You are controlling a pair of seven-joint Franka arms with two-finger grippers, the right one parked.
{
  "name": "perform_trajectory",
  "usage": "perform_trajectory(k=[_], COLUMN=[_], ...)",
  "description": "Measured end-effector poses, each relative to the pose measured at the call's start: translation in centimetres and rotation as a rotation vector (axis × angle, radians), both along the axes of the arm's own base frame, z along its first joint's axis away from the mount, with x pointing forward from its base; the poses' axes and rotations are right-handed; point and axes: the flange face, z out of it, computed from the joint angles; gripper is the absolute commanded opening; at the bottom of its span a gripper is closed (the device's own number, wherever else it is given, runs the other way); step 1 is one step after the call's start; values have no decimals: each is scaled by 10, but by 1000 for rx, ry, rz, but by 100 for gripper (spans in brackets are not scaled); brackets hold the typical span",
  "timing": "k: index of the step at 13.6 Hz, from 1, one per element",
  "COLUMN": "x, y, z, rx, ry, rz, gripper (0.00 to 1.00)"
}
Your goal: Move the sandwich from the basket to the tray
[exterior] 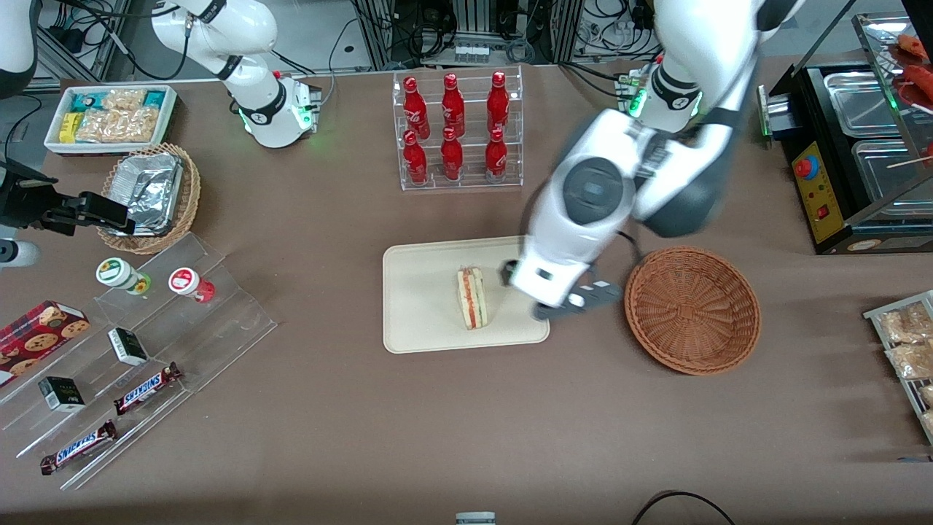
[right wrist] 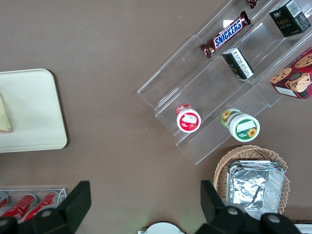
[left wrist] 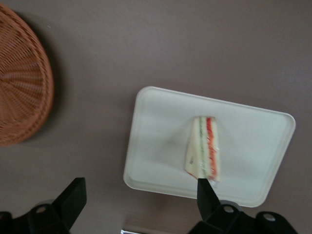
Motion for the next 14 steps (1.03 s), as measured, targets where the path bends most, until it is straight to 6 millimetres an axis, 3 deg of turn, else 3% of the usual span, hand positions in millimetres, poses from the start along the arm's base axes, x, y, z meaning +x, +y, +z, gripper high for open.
perform_trajectory(k=[4,9,11,14], x=[20,10,1,-15], y=[101,214,243,261], z=[20,49,65,87], rx=[-16,-25,-31,-33], ry=[5,56,78,100], rz=[-36,-110,-137,-162], gripper=[100,100,100,100])
